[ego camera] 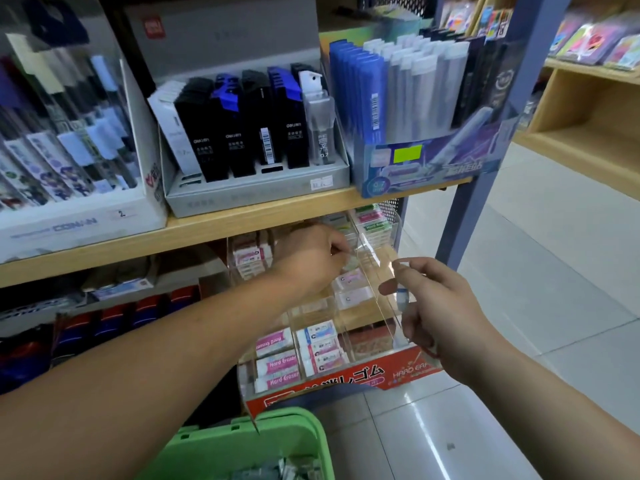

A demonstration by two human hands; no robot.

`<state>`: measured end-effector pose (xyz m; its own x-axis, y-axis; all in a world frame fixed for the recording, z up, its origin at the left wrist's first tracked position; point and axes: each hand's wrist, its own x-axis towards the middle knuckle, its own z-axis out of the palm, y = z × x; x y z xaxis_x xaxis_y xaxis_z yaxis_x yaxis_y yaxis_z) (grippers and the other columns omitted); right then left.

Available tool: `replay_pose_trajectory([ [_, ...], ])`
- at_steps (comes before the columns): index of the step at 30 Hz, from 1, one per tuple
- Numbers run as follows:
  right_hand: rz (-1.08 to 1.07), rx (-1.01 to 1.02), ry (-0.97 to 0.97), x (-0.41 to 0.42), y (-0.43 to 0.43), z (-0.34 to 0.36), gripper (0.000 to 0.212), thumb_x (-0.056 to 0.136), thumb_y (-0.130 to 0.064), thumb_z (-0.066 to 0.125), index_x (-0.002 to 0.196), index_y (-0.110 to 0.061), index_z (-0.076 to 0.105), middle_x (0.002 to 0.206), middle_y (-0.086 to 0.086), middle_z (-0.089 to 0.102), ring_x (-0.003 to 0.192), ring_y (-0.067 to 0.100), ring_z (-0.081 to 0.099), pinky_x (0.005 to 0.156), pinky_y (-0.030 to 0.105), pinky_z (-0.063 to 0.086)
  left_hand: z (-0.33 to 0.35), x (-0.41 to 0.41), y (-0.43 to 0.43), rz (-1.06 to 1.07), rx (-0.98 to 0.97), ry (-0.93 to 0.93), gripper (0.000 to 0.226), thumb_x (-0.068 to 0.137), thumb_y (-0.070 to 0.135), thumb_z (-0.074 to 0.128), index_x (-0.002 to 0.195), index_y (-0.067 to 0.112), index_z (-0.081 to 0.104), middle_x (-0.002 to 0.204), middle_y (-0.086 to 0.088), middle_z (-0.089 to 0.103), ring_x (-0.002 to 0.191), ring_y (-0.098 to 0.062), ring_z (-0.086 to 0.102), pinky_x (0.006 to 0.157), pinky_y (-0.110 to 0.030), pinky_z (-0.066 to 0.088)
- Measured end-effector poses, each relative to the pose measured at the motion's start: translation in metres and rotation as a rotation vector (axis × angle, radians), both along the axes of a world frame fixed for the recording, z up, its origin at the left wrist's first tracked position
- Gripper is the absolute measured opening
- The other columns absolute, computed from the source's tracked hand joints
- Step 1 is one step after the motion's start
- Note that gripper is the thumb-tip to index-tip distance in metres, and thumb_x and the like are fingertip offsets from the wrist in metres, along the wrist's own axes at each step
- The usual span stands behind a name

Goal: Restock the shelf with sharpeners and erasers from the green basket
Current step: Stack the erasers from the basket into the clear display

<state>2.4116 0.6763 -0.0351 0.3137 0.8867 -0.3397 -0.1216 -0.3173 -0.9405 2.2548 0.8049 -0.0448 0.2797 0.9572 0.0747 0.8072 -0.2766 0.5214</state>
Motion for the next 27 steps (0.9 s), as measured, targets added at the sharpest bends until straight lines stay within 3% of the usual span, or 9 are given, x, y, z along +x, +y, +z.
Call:
replay_pose_trajectory([
  [3,0.003,-0.009,0.045,0.004,0.000,-0.003,0.021,0.107,-0.028,0.056,0.108,-0.011,0.070,0.079,0.004,0.074,0.035,0.016,0.041,0.038,0.020,0.030,0.003,0.000,0.004,0.044,-0.070,-0.003,0.011,0.092,0.042,0.072,0.102,0.043,0.076,0.105,0.026,0.070,0.099,-0.002,0.064,0.076,-0.017,0.047],
  [6,0.020,-0.008,0.051,0.004,0.000,-0.007,0.018,0.106,-0.027,0.058,0.108,-0.013,0.070,0.093,0.003,0.079,0.040,0.017,0.038,0.044,0.024,0.028,0.005,-0.006,0.004,0.032,-0.073,0.008,0.010,0.092,0.041,0.072,0.100,0.042,0.077,0.102,0.029,0.069,0.097,0.000,0.063,0.074,-0.016,0.044],
  [9,0.022,-0.008,0.052,0.003,0.000,-0.007,0.016,0.106,-0.024,0.058,0.107,-0.013,0.070,0.095,0.004,0.079,0.041,0.017,0.036,0.041,0.021,0.029,0.009,-0.006,0.000,-0.077,0.004,0.255,0.016,0.097,0.031,0.064,0.094,0.037,0.078,0.098,0.030,0.066,0.089,-0.005,0.062,0.070,-0.020,0.048],
  [12,0.022,-0.006,0.041,0.002,0.001,-0.006,0.015,0.105,-0.024,0.058,0.106,-0.014,0.070,0.094,0.005,0.079,0.042,0.018,0.035,0.041,0.021,0.028,0.014,0.003,-0.001,-0.139,0.032,0.559,0.018,0.099,0.025,0.056,0.091,0.030,0.071,0.096,0.009,0.069,0.085,-0.018,0.064,0.070,-0.031,0.056],
  [15,0.024,0.003,0.030,0.000,0.001,-0.006,0.015,0.106,-0.025,0.057,0.105,-0.016,0.070,0.093,0.007,0.079,0.043,0.020,0.036,0.044,0.023,0.026,0.014,0.005,-0.003,-0.212,0.065,0.687,0.019,0.102,0.026,0.049,0.098,0.025,0.068,0.098,0.002,0.065,0.086,-0.022,0.063,0.075,-0.038,0.059],
  [20,0.029,-0.021,0.058,-0.001,0.000,-0.002,0.014,0.104,-0.022,0.059,0.107,-0.024,0.072,0.061,0.013,0.060,0.041,0.019,0.033,0.042,0.019,0.026,-0.002,-0.014,-0.003,-0.335,0.156,0.483,0.030,0.103,0.021,0.046,0.122,0.028,0.068,0.126,0.004,0.061,0.109,-0.024,0.061,0.085,-0.041,0.056],
  [24,0.019,0.022,0.028,-0.004,-0.002,0.000,0.011,0.099,-0.018,0.069,0.109,-0.022,0.074,0.062,0.004,0.069,0.038,0.018,0.042,0.038,0.017,0.028,0.001,-0.019,-0.006,-0.281,-0.013,0.331,0.037,0.108,0.027,0.042,0.138,0.035,0.061,0.143,0.003,0.060,0.124,-0.023,0.059,0.099,-0.037,0.053],
  [27,0.016,0.062,-0.028,-0.005,-0.003,0.000,0.017,0.090,-0.024,0.082,0.103,-0.016,0.077,0.064,0.002,0.072,0.039,0.017,0.047,0.034,0.020,0.031,0.011,-0.018,-0.019,-0.246,-0.118,-0.015,0.029,0.107,0.025,0.052,0.130,0.026,0.069,0.130,0.004,0.068,0.114,-0.011,0.065,0.093,-0.026,0.053],
])
